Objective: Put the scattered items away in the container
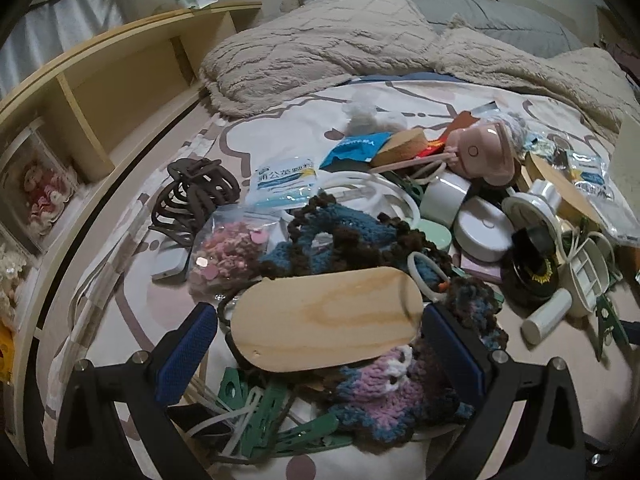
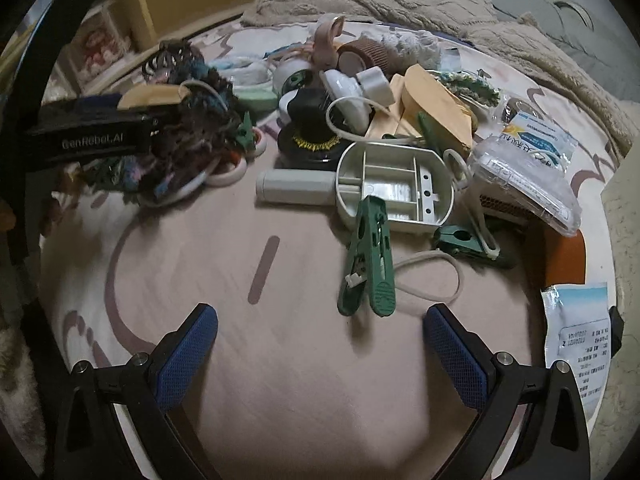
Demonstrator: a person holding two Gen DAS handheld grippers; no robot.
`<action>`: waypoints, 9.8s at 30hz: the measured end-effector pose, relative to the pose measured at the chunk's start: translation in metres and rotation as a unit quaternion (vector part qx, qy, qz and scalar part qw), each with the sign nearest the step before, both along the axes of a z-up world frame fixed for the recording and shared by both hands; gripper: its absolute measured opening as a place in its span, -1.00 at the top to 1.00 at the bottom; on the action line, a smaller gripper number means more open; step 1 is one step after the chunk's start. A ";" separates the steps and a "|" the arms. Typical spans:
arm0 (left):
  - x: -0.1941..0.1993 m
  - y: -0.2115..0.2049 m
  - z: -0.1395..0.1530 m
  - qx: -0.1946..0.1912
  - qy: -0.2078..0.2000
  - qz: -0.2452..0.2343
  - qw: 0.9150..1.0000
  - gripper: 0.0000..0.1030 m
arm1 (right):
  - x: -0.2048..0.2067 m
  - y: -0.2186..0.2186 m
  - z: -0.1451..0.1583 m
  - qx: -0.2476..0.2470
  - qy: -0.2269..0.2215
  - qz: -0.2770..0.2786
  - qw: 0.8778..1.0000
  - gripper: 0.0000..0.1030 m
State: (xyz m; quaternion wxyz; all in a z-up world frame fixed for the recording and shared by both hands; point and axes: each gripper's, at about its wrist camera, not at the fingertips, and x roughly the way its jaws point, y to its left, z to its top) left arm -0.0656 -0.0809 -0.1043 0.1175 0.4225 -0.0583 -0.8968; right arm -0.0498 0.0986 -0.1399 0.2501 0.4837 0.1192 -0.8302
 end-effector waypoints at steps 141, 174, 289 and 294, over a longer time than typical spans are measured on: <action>0.047 0.098 -0.019 0.086 -0.055 -0.176 0.979 -0.85 | -0.012 0.027 0.021 -0.059 0.031 0.000 0.998 0.44; 0.043 0.081 -0.002 0.122 -0.012 -0.146 0.982 -0.85 | -0.008 0.029 0.035 -0.079 0.038 0.015 0.996 0.75; -0.002 0.283 0.144 0.201 0.091 -0.301 0.928 -0.85 | -0.003 0.334 0.169 -0.185 0.225 -0.382 0.877 0.79; 0.000 0.315 0.143 0.205 0.075 -0.321 0.922 -0.85 | -0.006 0.334 0.153 -0.154 0.196 -0.374 0.893 0.80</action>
